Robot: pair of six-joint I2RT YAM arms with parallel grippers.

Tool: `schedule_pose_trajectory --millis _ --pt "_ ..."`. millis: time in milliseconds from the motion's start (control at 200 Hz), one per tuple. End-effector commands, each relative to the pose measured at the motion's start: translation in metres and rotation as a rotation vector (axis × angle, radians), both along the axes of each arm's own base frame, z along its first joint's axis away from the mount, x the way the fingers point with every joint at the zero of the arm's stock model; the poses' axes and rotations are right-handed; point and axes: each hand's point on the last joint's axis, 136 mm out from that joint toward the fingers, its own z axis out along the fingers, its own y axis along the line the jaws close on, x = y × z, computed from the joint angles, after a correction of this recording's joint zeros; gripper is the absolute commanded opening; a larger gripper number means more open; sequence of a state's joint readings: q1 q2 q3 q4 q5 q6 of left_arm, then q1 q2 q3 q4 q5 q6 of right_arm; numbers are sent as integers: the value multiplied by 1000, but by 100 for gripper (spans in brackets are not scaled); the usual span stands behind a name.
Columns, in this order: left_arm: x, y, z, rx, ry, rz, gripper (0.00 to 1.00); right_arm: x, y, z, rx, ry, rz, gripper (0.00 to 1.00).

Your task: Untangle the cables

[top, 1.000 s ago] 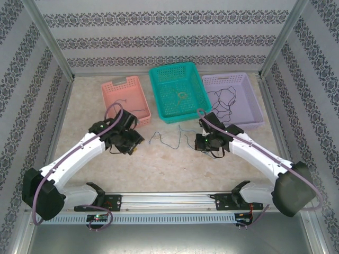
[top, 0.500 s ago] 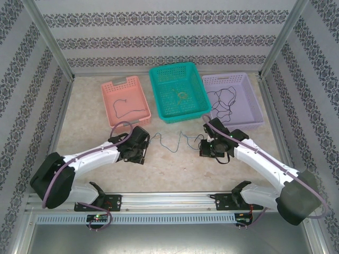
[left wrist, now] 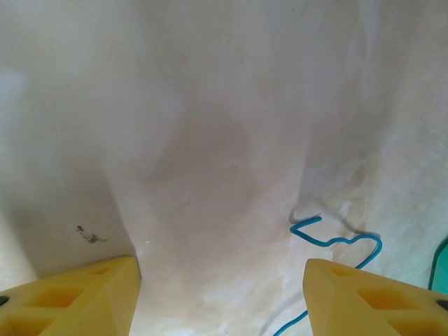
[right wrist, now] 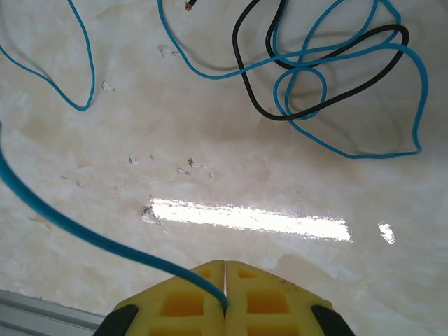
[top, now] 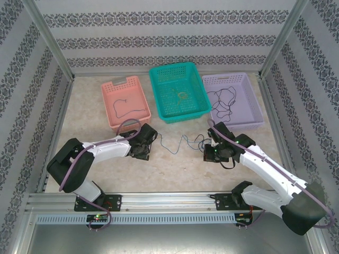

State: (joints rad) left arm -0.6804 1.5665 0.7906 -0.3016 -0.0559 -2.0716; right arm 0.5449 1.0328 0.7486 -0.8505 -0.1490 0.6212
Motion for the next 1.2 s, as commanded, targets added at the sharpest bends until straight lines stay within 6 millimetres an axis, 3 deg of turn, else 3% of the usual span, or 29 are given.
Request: schedule_pose_trajectory --millis 0,370,485,570,629,734,949,1194 --pt "38 -16 5 -222 -65 429 63 -7 -4 2 2 22 11 0" --pt "74 -31 1 -246 -116 538 63 -18 -17 19 -23 46 -68 0" --pt "84 -37 24 -253 -144 513 53 -18 -21 25 -39 40 -67 0" --pt "75 -37 41 -202 -84 463 49 -16 -22 26 -32 37 -75 0" --pt "69 -39 46 -194 -48 441 55 -15 -24 26 -39 38 -87 0" --pt "60 -38 42 -176 5 441 63 -17 -28 25 -51 48 -118 0" --pt "59 -37 32 -156 52 443 65 -22 -35 25 -70 53 -155 0" --pt "53 -30 16 -101 103 440 66 -29 -64 39 -161 18 -254 0"
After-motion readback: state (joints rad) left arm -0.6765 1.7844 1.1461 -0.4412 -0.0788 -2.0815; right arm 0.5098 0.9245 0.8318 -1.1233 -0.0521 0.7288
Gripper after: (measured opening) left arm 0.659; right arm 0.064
